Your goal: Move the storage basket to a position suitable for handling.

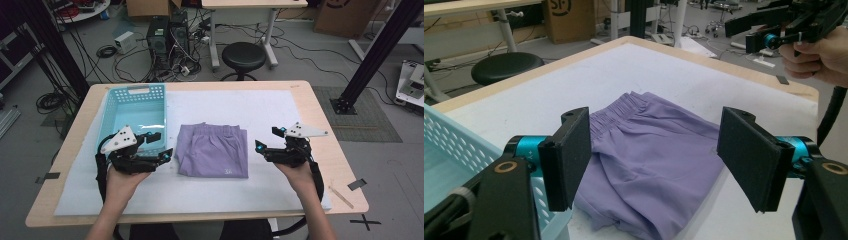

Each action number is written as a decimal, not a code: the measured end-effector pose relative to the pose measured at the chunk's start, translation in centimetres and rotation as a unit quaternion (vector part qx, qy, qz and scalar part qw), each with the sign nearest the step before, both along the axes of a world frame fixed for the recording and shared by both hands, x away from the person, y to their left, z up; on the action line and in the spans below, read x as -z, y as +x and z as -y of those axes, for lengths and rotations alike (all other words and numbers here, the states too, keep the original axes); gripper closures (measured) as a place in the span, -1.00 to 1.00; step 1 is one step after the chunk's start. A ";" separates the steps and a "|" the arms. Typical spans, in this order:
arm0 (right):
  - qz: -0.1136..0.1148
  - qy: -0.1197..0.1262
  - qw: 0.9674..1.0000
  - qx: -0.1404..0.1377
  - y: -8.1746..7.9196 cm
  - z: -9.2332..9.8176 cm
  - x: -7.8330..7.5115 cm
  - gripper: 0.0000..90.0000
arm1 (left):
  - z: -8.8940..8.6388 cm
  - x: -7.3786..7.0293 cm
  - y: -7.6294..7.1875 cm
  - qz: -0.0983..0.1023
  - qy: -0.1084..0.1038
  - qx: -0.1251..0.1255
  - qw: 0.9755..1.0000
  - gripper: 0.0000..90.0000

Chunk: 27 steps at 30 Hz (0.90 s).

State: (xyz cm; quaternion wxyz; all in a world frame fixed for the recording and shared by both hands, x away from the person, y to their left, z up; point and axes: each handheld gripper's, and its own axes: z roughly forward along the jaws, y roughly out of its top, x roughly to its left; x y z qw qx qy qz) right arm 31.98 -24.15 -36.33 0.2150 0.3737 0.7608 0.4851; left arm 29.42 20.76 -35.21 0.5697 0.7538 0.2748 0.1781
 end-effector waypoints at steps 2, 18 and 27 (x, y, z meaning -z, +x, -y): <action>0.001 0.000 1.000 0.000 0.0 0.1 0.0 -0.53 | 0.0 0.0 0.0 0.002 0.003 -0.004 1.000 -0.34; 0.000 0.007 1.000 0.004 0.5 0.3 0.0 -0.53 | -1.7 0.8 -0.3 -0.005 0.009 -0.036 0.999 -0.41; -0.005 0.011 1.000 0.006 0.6 0.3 0.1 -0.53 | -2.7 1.7 -0.4 -0.029 0.015 -0.061 0.998 -0.36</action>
